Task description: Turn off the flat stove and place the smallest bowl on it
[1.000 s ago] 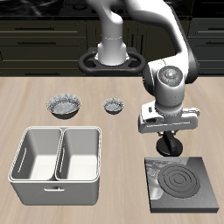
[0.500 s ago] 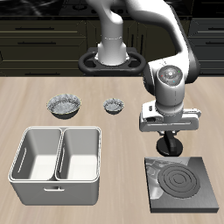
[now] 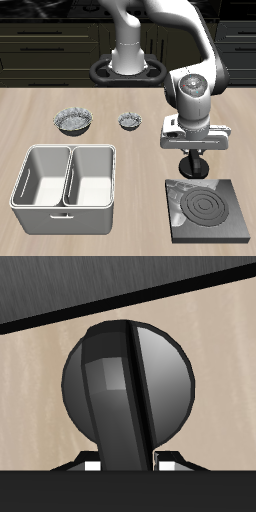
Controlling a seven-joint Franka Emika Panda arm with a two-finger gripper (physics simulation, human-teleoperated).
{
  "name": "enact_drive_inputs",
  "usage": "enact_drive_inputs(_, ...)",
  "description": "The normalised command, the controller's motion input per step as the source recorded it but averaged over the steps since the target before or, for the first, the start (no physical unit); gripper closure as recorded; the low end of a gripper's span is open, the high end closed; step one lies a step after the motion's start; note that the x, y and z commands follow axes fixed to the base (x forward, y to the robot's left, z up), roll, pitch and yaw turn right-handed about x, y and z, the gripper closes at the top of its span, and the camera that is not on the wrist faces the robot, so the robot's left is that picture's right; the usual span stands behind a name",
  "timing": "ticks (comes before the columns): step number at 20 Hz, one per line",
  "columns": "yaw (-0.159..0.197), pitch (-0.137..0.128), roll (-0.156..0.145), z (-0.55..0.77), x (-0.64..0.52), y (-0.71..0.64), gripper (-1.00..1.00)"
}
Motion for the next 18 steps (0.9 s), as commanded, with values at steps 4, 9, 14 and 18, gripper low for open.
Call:
enact_drive_inputs(4,-0.105,-0.018,-0.004,0.09,-0.04,0.02,1.0)
enact_drive_inputs(9,-0.136,-0.001,0.001,0.04,0.0,0.02,1.0)
enact_drive_inputs(14,-0.133,0.003,0.004,0.01,0.01,0.04,1.0)
enact_drive_inputs(18,-0.109,0.025,0.01,-0.06,0.02,0.0,1.0)
